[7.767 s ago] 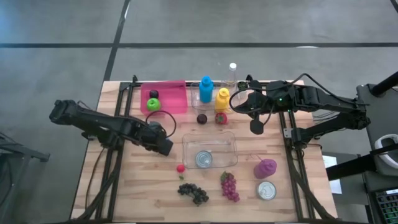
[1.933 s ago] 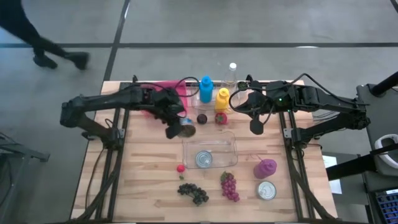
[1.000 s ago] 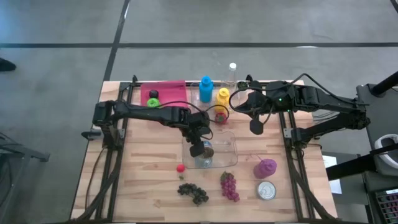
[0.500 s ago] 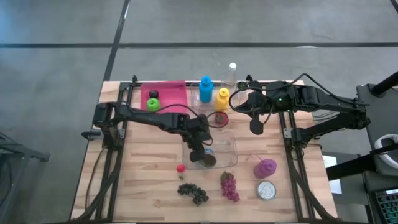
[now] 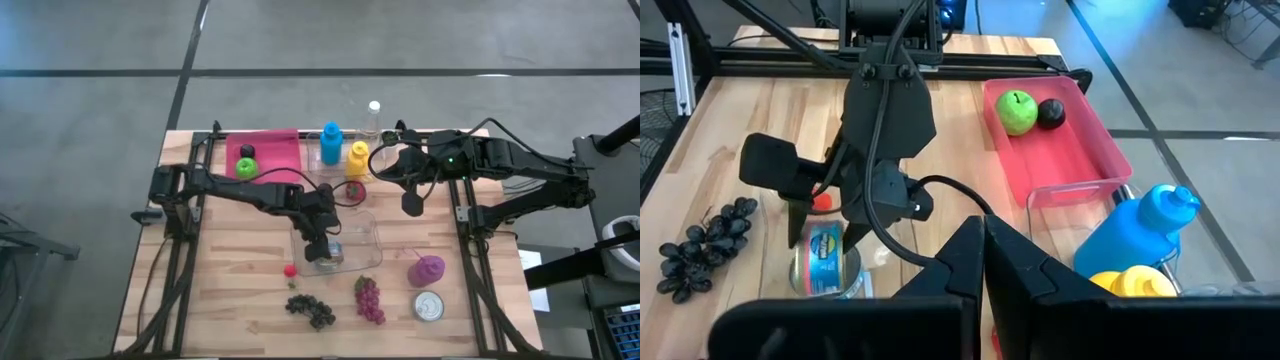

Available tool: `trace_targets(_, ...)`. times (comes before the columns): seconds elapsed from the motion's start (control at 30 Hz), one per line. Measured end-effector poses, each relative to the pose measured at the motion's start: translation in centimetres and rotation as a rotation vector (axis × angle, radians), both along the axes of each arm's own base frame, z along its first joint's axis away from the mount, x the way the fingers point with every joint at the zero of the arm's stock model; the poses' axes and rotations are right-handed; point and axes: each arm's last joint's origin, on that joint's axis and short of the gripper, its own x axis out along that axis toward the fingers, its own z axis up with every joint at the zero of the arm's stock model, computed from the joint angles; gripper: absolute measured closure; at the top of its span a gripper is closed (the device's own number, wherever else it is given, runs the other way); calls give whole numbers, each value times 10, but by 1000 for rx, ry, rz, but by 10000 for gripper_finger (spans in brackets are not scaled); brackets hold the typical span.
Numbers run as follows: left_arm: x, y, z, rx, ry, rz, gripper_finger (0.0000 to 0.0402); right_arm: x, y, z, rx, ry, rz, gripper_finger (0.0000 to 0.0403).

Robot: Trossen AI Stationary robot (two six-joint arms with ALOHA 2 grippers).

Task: Pick & Place Food Item
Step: Put the blue pink tuna can into the bottom transparent bin

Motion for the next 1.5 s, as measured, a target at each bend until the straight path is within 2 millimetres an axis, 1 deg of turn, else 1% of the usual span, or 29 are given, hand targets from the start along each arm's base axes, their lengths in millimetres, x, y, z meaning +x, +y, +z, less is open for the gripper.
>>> trace_targets(0.33, -1, 4, 0, 10, 11, 17, 50, 0, 0, 0, -1, 0, 0, 394)
trace_targets(0.43, -1, 5, -1, 21, 13, 28, 35, 0, 0, 0, -3, 1, 2, 394)
trace_targets(0.57, -2, 8, -1, 31, 23, 18, 27, 0, 0, 0, 0, 0, 0, 394)
trace_targets(0.7, -2, 9, 4, 110, 22, 0, 33, 0, 0, 0, -3, 1, 2, 394)
trace_targets(1.03, 1, 15, 26, 334, 29, -21, 72, 0, 0, 0, -3, 1, 2, 394)
trace_targets(1.23, 2, 16, 33, 385, 31, -34, 91, 0, 0, 0, 0, 1, 0, 394)
trace_targets(1.5, 3, 17, 36, 409, 30, -22, 107, 0, 0, 0, 0, 0, 0, 394)
